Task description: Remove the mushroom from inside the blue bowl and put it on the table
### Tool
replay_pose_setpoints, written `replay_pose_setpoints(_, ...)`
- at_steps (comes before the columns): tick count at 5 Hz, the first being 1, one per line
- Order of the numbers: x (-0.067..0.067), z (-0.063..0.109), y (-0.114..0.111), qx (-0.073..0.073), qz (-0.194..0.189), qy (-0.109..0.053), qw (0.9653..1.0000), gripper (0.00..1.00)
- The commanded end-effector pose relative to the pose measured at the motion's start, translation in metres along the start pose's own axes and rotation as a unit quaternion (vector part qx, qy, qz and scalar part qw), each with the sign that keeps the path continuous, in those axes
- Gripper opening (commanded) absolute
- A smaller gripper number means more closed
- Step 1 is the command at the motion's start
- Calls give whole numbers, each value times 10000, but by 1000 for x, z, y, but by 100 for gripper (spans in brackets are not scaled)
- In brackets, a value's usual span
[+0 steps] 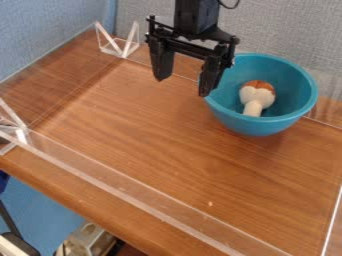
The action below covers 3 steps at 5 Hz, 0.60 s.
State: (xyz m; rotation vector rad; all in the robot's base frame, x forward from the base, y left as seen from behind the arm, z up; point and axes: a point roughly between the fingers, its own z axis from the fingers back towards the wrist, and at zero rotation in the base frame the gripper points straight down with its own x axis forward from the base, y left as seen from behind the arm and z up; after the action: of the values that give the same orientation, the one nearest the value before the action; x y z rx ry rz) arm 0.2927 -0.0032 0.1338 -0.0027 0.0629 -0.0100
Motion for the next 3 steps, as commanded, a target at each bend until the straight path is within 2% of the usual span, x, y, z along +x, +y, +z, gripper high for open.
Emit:
replay_pose_setpoints(1, 11, -2, -8, 17, -216, -83, 9997, 100)
replay_pose_setpoints(2, 32, -6, -20, -16, -536, -233, 9983, 100)
replay_pose_setpoints(3, 52, -10, -34, 25, -842, -322, 9959, 100)
